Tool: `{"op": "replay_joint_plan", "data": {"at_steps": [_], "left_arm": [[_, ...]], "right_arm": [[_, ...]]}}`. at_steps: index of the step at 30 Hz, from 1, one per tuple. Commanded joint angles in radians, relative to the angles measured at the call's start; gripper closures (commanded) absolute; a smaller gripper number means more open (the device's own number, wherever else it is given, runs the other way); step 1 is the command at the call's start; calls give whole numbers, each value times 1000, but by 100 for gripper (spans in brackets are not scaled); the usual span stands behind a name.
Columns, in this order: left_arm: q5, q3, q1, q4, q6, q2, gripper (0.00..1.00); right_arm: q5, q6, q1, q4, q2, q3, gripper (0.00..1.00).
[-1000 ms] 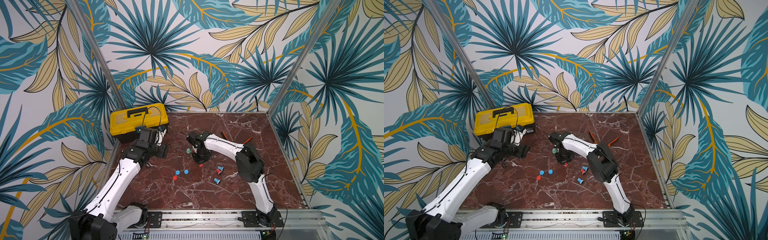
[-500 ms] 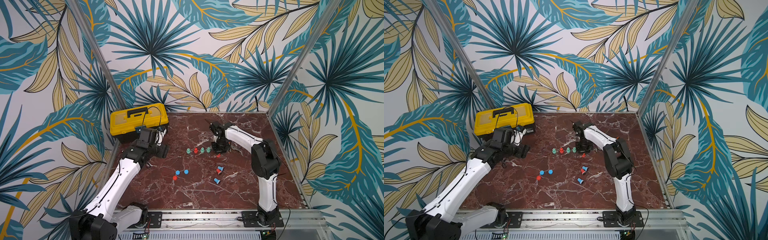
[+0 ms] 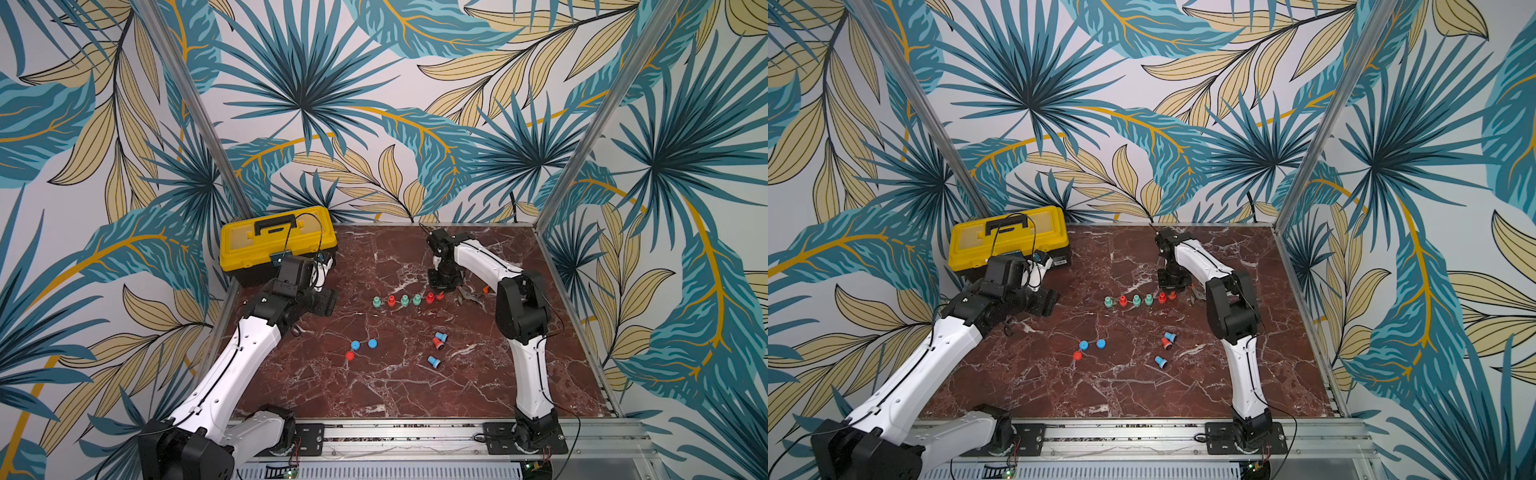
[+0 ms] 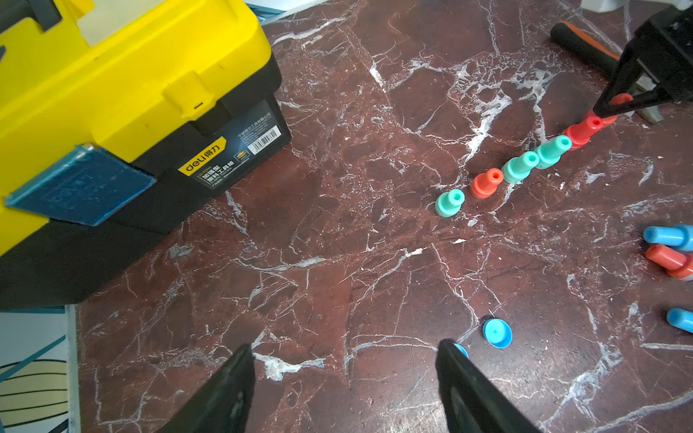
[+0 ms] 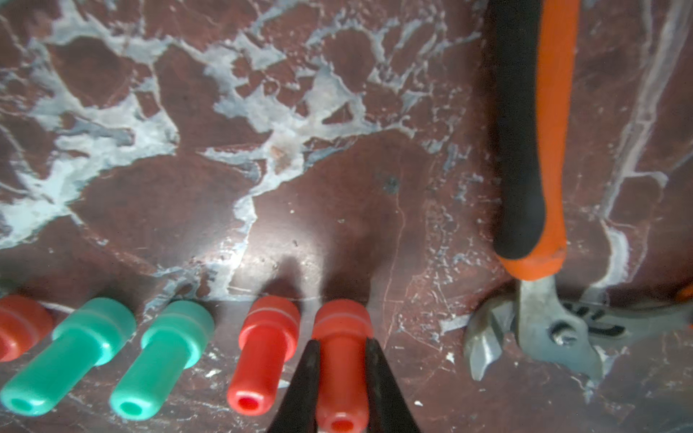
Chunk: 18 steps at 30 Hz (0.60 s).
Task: Close the stamp cap
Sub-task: Place the stamp at the center of the board.
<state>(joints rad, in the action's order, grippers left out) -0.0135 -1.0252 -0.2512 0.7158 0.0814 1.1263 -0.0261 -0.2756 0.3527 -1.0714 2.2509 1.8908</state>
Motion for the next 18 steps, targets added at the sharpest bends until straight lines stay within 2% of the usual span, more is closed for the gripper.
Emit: {"op": "replay_joint_plan", "data": {"at_steps": [1, 4, 12, 18], "left_arm": [[8, 0, 7, -3, 7, -12, 22], [8, 1, 7, -3, 6, -12, 22], [5, 1, 8, -3, 6, -10, 22], [3, -1, 7, -3, 6, -9, 22]], "right_arm": [[-10, 14, -6, -45, 26, 14, 93], [-15, 13, -6, -52, 27, 14, 91], [-15, 3, -7, -65, 14, 21, 71], [-14, 0, -7, -78, -34, 22, 68]]}}
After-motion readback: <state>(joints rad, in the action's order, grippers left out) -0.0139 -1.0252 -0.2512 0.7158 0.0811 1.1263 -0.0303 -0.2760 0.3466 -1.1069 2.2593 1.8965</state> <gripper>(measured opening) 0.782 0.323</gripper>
